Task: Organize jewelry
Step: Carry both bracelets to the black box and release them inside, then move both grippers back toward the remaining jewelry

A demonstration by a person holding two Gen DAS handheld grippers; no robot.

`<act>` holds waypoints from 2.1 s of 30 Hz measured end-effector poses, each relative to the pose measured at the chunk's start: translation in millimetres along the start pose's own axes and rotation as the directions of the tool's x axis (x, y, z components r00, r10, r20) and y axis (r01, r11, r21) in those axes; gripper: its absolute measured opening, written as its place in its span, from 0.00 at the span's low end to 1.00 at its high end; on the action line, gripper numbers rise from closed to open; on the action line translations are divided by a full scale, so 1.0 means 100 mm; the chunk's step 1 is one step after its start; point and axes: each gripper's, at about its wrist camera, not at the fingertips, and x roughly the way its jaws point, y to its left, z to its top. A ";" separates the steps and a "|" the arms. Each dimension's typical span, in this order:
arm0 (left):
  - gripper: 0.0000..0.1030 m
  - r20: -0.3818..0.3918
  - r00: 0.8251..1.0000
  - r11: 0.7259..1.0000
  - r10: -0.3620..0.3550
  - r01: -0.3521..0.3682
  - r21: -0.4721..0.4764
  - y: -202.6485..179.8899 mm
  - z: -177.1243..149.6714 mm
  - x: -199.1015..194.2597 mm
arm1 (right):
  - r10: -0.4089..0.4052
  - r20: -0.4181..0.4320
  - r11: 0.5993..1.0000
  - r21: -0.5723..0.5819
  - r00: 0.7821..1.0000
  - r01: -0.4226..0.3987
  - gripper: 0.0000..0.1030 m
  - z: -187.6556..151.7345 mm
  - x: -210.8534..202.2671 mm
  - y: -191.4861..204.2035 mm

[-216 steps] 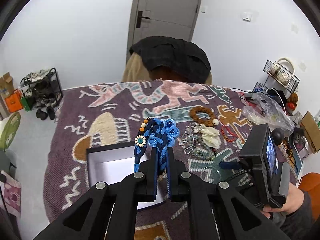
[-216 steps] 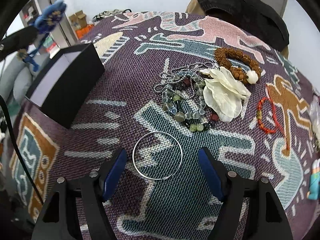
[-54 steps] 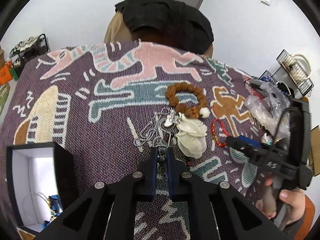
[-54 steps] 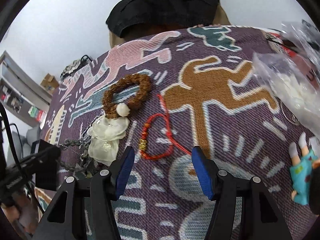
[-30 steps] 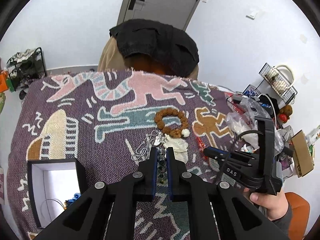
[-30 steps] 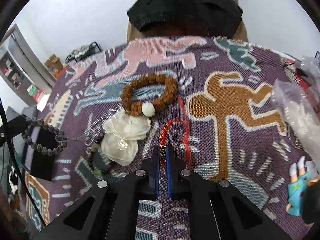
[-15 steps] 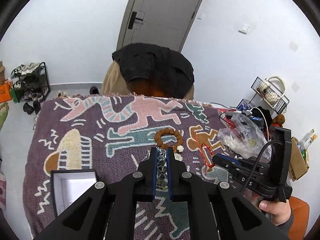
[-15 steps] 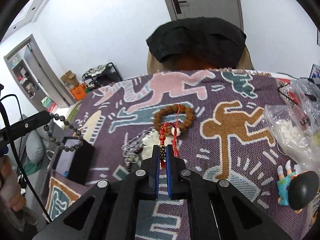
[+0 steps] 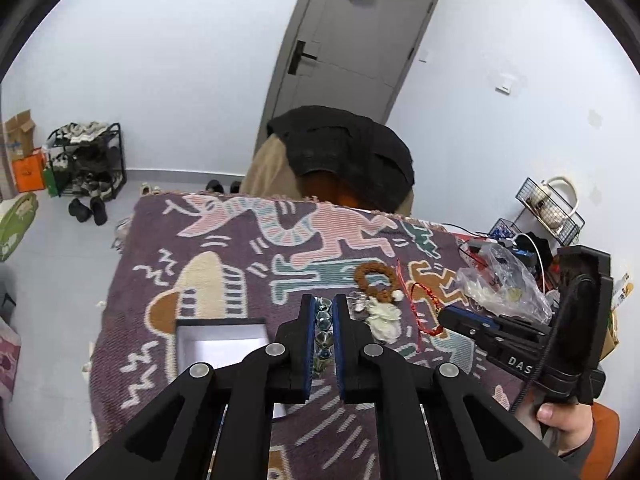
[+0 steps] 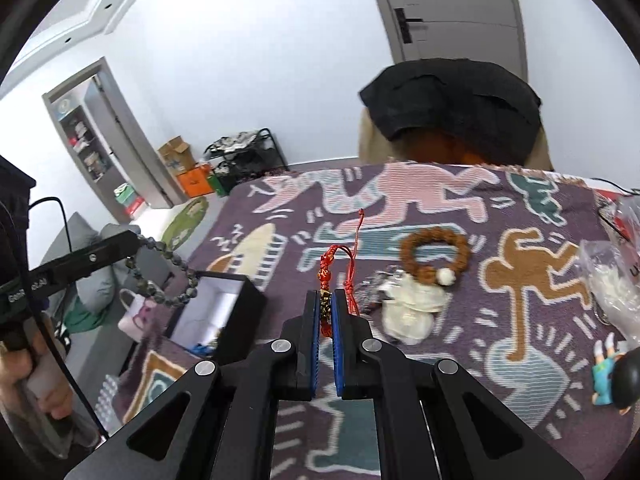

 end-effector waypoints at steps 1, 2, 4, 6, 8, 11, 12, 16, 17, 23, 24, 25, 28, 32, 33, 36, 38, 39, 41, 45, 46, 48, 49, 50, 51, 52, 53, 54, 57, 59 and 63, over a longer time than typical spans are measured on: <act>0.08 0.001 1.000 1.000 0.005 -0.004 -0.007 0.06 -0.01 -0.02 | 0.006 -0.001 1.000 -0.009 1.000 -0.006 0.06 0.01 0.02 0.07; 0.08 0.002 1.000 1.000 0.009 -0.009 -0.013 0.10 -0.02 -0.03 | 0.013 -0.002 1.000 -0.017 1.000 -0.013 0.06 0.01 0.03 0.14; 0.08 0.001 1.000 0.999 0.022 -0.022 -0.024 0.22 -0.05 -0.05 | 0.031 -0.006 0.999 -0.025 0.999 -0.031 0.06 0.02 0.07 0.25; 0.08 -0.005 1.000 0.999 0.026 -0.027 -0.036 0.32 -0.08 -0.04 | 0.045 -0.011 0.998 -0.035 0.999 -0.046 0.06 0.03 0.12 0.37; 0.08 -0.013 0.999 0.998 0.029 -0.029 -0.046 0.40 -0.12 -0.02 | 0.056 -0.018 0.997 -0.044 0.998 -0.057 0.06 0.03 0.17 0.47; 0.08 -0.029 0.999 0.998 0.031 -0.033 -0.061 0.53 -0.16 0.04 | 0.072 -0.031 0.996 -0.055 0.997 -0.074 0.06 0.03 0.27 0.61; 0.08 -0.036 0.999 0.997 0.033 -0.035 -0.064 0.57 -0.18 0.07 | 0.076 -0.037 0.995 -0.058 0.996 -0.078 0.06 0.03 0.31 0.65; 0.08 -0.064 0.997 0.995 0.038 -0.044 -0.085 0.71 -0.24 0.23 | 0.090 -0.060 0.993 -0.069 0.994 -0.094 0.06 0.03 0.48 0.78; 0.08 -0.072 0.997 0.995 0.036 -0.042 -0.093 0.74 -0.24 0.26 | 0.092 -0.065 0.993 -0.071 0.994 -0.097 0.06 0.03 0.51 0.80; 0.10 -0.138 0.990 0.987 0.017 -0.039 -0.156 0.94 -0.28 0.50 | 0.100 -0.099 0.991 -0.083 0.990 -0.108 0.06 0.04 0.73 0.93; 0.10 -0.147 0.989 0.985 0.010 -0.035 -0.166 0.98 -0.29 0.52 | 0.103 -0.104 0.990 -0.085 0.989 -0.112 0.06 0.04 0.76 0.95; 0.10 -0.150 0.989 0.985 0.004 -0.030 -0.171 1.02 -0.29 0.52 | 0.106 -0.110 0.989 -0.088 0.988 -0.116 0.06 0.04 0.79 0.97; 0.13 -0.144 0.989 0.983 0.013 -0.040 -0.179 1.11 -0.30 0.46 | 0.118 -0.127 0.987 -0.098 0.985 -0.130 0.06 0.04 0.87 1.04; 0.68 -0.103 0.994 0.977 0.042 -0.063 -0.204 1.29 -0.31 0.30 | 0.129 -0.149 0.983 -0.112 0.980 -0.146 0.06 0.05 0.98 1.15; 0.75 -0.079 0.996 0.975 0.042 -0.059 -0.214 1.34 -0.32 0.23 | 0.131 -0.154 0.982 -0.115 0.979 -0.149 0.06 0.05 1.01 1.19; 0.83 -0.058 0.997 0.972 0.059 -0.070 -0.223 1.44 -0.33 0.12 | 0.132 -0.170 0.980 -0.126 0.977 -0.155 0.06 0.04 1.10 1.27; 0.83 -0.062 0.995 0.971 0.077 -0.089 -0.223 1.49 -0.33 0.09 | 0.126 -0.181 0.979 -0.134 0.975 -0.151 0.06 0.03 1.16 1.33; 0.83 -0.063 0.994 0.970 0.086 -0.098 -0.222 1.51 -0.34 0.08 | 0.119 -0.191 0.979 -0.138 0.974 -0.147 0.06 0.02 1.19 1.35; 0.89 -0.058 0.993 0.969 0.105 -0.115 -0.220 1.55 -0.36 0.04 | 0.095 -0.206 0.982 -0.140 0.974 -0.126 0.07 0.01 1.25 1.37; 0.96 -0.048 0.991 0.966 0.124 -0.132 -0.224 1.62 -0.39 -0.01 | 0.073 -0.209 0.991 -0.094 0.975 -0.094 0.65 0.00 1.26 1.28; 0.96 -0.049 0.990 0.964 0.130 -0.138 -0.227 1.63 -0.40 -0.03 | 0.074 -0.182 0.992 -0.085 0.980 -0.091 0.71 0.01 1.21 1.24; 0.96 -0.047 0.990 0.963 0.131 -0.139 -0.230 1.66 -0.42 -0.05 | 0.069 -0.157 0.994 -0.075 0.985 -0.082 0.74 0.02 1.11 1.18; 0.96 -0.046 0.990 0.963 0.132 -0.139 -0.231 1.66 -0.42 -0.07 | 0.069 -0.155 0.994 -0.070 0.986 -0.080 0.74 0.03 1.09 1.16; 0.97 -0.044 0.990 0.963 0.131 -0.138 -0.230 1.65 -0.42 -0.07 | 0.067 -0.150 0.995 -0.064 0.986 -0.077 0.74 0.03 1.06 1.13; 0.97 -0.040 0.991 0.964 0.130 -0.136 -0.228 1.64 -0.42 -0.09 | 0.061 -0.145 0.996 -0.060 0.988 -0.070 0.74 0.03 1.02 1.10; 0.97 -0.036 0.991 0.965 0.129 -0.134 -0.224 1.62 -0.42 -0.10 | 0.052 -0.141 0.997 -0.057 0.989 -0.061 0.74 0.03 0.99 1.07; 0.97 -0.031 0.991 0.967 0.128 -0.132 -0.218 1.60 -0.41 -0.12 | 0.045 -0.139 0.997 -0.054 0.989 -0.053 0.74 0.02 0.96 1.04; 0.97 -0.027 0.992 0.969 0.127 -0.129 -0.212 1.58 -0.41 -0.13 | 0.041 -0.138 0.998 -0.045 0.990 -0.048 0.74 0.00 0.93 1.00; 0.97 -0.019 0.992 0.973 0.126 -0.127 -0.190 1.47 -0.41 -0.15 | 0.029 -0.135 0.999 -0.017 0.990 -0.031 0.74 -0.04 0.84 0.88; 0.97 -0.019 0.992 0.977 0.126 -0.128 -0.171 1.39 -0.40 -0.16 | 0.018 -0.129 1.000 0.004 0.991 -0.018 0.74 -0.09 0.78 0.79; 0.97 -0.027 0.993 0.986 0.115 -0.118 -0.119 1.18 -0.40 -0.14 | 0.026 -0.113 0.996 0.085 0.993 -0.016 0.74 -0.16 0.61 0.55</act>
